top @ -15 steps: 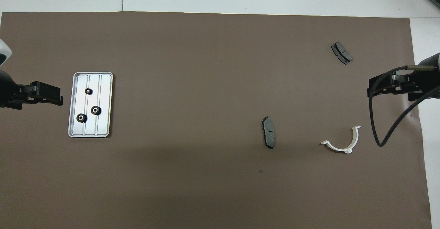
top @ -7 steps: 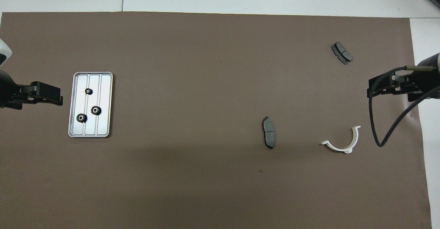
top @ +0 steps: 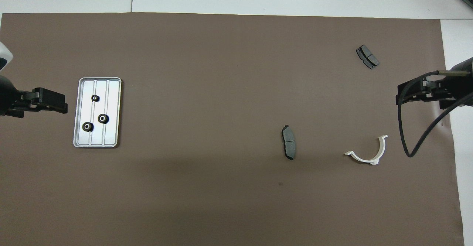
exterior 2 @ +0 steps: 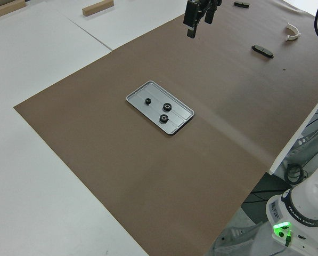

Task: Pick bearing gear from pile to tray

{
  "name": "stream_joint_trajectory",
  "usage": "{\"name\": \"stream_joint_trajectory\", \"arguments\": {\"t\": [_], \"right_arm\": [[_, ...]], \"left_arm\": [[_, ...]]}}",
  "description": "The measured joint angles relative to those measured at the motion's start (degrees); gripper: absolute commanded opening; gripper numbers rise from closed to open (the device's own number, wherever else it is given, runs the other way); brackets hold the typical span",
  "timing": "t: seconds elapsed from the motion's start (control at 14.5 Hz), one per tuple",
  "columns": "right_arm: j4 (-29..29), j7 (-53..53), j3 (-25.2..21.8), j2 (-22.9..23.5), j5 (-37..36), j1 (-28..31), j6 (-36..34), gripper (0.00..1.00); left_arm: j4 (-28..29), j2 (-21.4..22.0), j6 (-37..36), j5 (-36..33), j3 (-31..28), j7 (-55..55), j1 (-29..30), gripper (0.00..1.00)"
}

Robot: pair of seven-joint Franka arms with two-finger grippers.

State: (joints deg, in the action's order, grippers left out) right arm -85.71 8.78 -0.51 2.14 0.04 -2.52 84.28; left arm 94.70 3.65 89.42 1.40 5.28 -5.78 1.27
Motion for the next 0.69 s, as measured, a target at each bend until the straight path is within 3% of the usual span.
{"name": "stream_joint_trajectory", "arguments": {"t": [0.69], "right_arm": [[0.0, 0.0, 0.0, 0.0, 0.0, 0.0, 0.0, 1.0]], "left_arm": [[0.3, 0.1, -2.0, 0.0, 0.3, 0.0, -0.1, 1.0]]}}
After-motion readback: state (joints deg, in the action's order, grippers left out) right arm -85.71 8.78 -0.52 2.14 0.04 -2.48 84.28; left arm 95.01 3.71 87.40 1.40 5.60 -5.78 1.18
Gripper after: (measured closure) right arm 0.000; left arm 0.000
